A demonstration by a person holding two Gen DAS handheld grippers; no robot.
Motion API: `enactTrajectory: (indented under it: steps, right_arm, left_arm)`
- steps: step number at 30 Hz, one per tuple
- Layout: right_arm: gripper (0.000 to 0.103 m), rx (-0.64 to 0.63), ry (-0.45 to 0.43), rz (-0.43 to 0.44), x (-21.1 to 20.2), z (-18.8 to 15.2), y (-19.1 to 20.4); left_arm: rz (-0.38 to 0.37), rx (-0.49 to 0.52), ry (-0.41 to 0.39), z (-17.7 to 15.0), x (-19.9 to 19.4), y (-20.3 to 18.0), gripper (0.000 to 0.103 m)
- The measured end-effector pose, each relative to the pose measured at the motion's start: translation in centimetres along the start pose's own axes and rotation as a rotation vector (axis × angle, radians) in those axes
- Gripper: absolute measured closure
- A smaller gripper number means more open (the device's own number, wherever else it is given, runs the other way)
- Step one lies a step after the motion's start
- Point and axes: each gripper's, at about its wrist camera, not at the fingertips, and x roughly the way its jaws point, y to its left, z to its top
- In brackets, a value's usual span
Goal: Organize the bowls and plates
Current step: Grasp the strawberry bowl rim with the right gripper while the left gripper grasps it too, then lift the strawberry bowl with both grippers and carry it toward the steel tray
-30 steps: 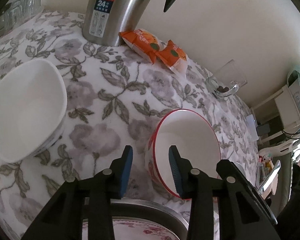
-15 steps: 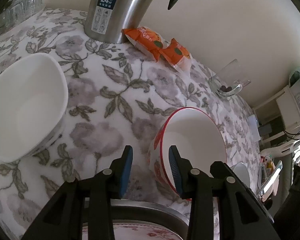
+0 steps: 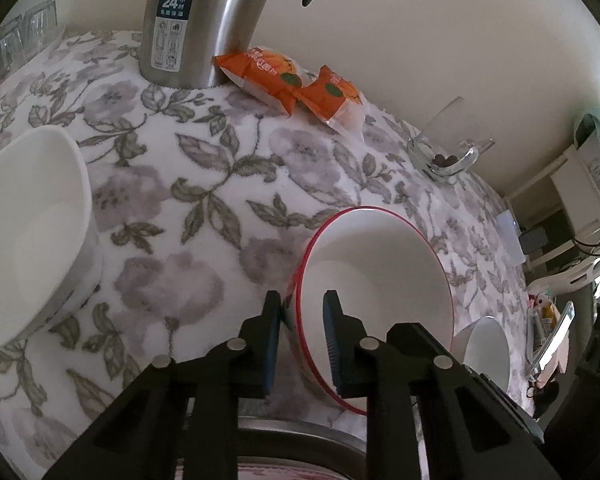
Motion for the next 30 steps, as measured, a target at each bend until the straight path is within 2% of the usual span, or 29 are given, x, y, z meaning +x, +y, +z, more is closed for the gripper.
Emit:
enactTrajectory:
  steps: [3, 16, 30]
  right_arm:
    - [0.102, -0.018, -0.011, 0.003, 0.0, -0.1, 0.4]
    - [0.102, -0.049, -0.032, 0.031, -1.0, 0.1, 0.8]
    - [0.098, 0.033, -0.101, 0.043, -4.0, 1.7, -2.3]
  left_arm:
    - [0.005, 0.004, -0.01, -0.1, -0.1, 0.0, 0.086]
    - [-0.021, -0.026, -0.012, -0.2, -0.3, 0.6, 0.087]
    - [-0.057, -0.081, 0.013, 0.0, -0.3, 1.5, 0.087]
